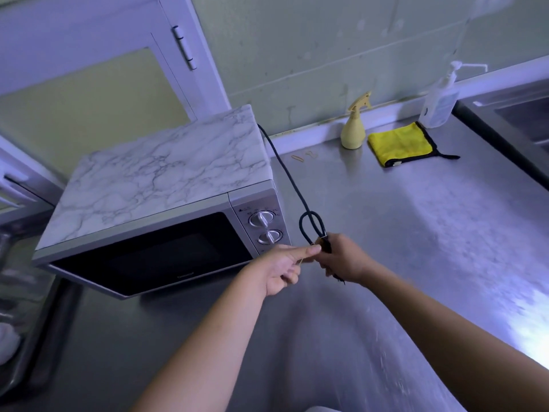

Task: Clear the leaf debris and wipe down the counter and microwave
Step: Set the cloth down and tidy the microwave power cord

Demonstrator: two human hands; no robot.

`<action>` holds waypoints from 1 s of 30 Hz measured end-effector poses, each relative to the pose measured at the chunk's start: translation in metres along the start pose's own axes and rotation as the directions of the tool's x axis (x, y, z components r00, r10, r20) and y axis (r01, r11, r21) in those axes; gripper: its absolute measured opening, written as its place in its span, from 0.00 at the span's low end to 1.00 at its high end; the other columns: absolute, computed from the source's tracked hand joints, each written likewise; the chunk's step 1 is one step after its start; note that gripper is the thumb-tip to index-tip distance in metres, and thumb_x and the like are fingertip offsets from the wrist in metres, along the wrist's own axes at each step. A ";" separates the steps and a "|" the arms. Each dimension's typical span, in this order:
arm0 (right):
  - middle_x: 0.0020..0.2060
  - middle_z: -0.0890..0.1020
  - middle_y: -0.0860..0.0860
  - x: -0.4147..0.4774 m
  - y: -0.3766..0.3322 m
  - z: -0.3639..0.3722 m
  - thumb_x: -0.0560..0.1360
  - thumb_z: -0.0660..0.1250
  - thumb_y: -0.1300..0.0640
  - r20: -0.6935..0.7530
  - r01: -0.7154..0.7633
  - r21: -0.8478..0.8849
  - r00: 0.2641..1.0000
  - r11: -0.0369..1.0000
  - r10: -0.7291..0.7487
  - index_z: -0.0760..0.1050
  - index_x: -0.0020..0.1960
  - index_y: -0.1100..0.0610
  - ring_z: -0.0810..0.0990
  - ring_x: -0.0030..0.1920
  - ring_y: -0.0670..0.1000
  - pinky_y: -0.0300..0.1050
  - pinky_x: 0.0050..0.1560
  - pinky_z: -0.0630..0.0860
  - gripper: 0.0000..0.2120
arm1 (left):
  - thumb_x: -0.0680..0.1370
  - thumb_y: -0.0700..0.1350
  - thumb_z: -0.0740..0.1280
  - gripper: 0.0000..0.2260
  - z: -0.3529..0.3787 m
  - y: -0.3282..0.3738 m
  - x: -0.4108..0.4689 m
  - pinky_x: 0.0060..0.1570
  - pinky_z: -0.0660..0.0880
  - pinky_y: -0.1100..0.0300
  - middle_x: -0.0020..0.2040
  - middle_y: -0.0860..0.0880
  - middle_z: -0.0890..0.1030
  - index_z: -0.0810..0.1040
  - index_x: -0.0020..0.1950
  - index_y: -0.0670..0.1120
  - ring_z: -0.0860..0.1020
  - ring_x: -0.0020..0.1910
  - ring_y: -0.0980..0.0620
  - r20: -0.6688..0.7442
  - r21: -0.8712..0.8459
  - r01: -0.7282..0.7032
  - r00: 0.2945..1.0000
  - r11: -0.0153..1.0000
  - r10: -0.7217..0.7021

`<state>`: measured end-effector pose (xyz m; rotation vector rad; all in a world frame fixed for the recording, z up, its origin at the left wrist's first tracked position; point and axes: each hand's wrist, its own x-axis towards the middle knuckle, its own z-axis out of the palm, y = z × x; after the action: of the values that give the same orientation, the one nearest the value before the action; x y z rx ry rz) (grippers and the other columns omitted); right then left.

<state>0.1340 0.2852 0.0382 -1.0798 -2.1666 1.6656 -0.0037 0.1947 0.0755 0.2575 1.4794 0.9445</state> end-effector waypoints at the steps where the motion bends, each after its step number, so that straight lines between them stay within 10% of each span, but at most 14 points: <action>1: 0.31 0.77 0.50 0.000 0.001 0.004 0.78 0.67 0.56 -0.044 0.022 -0.110 0.999 0.994 -0.027 0.73 0.45 0.64 0.76 0.27 0.48 0.40 0.28 0.70 0.10 | 0.74 0.44 0.75 0.09 0.008 -0.003 0.004 0.20 0.52 0.70 0.25 0.56 0.70 0.77 0.40 0.46 0.56 0.22 0.60 -0.027 -0.026 -0.017 0.999 1.000 0.017; 4: 0.48 0.79 0.55 -0.002 0.006 0.022 0.82 0.57 0.61 -0.015 0.070 -0.635 0.995 0.769 -0.103 0.72 0.57 0.59 0.80 0.46 0.57 0.42 0.41 0.68 0.08 | 0.73 0.43 0.77 0.09 0.031 -0.010 0.017 0.20 0.51 0.68 0.27 0.55 0.65 0.77 0.40 0.46 0.56 0.20 0.59 -0.145 -0.167 -0.075 0.988 0.983 0.051; 6: 0.60 0.75 0.57 -0.004 0.011 0.033 0.81 0.57 0.62 -0.062 0.018 -0.680 0.995 0.733 -0.082 0.65 0.71 0.62 0.79 0.57 0.58 0.44 0.47 0.69 0.18 | 0.74 0.42 0.75 0.09 0.042 -0.011 0.023 0.18 0.53 0.68 0.24 0.55 0.67 0.77 0.38 0.45 0.58 0.18 0.59 -0.210 -0.166 -0.123 0.974 0.978 0.087; 13: 0.61 0.71 0.49 -0.062 0.024 0.035 0.74 0.70 0.57 -0.283 0.104 -0.215 0.945 0.971 -0.164 0.67 0.73 0.55 0.68 0.62 0.50 0.41 0.66 0.65 0.28 | 0.76 0.39 0.73 0.06 0.033 -0.016 0.036 0.20 0.52 0.67 0.32 0.49 0.68 0.77 0.42 0.44 0.57 0.19 0.58 -0.285 -0.071 -0.116 0.954 0.991 0.091; 16: 0.45 0.78 0.42 -0.087 0.021 0.041 0.72 0.66 0.62 -0.576 0.132 0.051 0.814 0.990 -0.079 0.80 0.57 0.52 0.75 0.48 0.43 0.29 0.51 0.67 0.15 | 0.76 0.40 0.73 0.04 0.031 -0.019 0.039 0.20 0.52 0.67 0.36 0.47 0.71 0.79 0.47 0.42 0.56 0.20 0.58 -0.276 -0.093 -0.104 0.958 0.990 0.075; 21: 0.30 0.75 0.52 -0.073 -0.012 0.034 0.72 0.60 0.72 -0.093 -0.117 0.728 0.959 0.676 0.266 0.84 0.53 0.57 0.71 0.30 0.51 0.44 0.34 0.69 0.19 | 0.76 0.38 0.72 0.04 0.035 -0.017 0.038 0.18 0.54 0.69 0.31 0.49 0.77 0.79 0.43 0.39 0.60 0.17 0.59 -0.212 -0.157 -0.120 0.974 0.980 0.085; 30: 0.32 0.79 0.53 -0.064 -0.025 0.037 0.75 0.66 0.67 -0.107 -0.135 0.844 0.906 0.520 0.409 0.81 0.48 0.60 0.75 0.28 0.51 0.44 0.32 0.78 0.07 | 0.75 0.41 0.74 0.05 0.044 -0.017 0.037 0.23 0.63 0.64 0.34 0.43 0.75 0.81 0.45 0.41 0.64 0.25 0.52 -0.268 -0.133 -0.166 0.955 0.977 0.126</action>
<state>0.1478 0.2134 0.0651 -1.2535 -0.7951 2.1139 0.0362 0.2256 0.0433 0.1348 1.6309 1.2443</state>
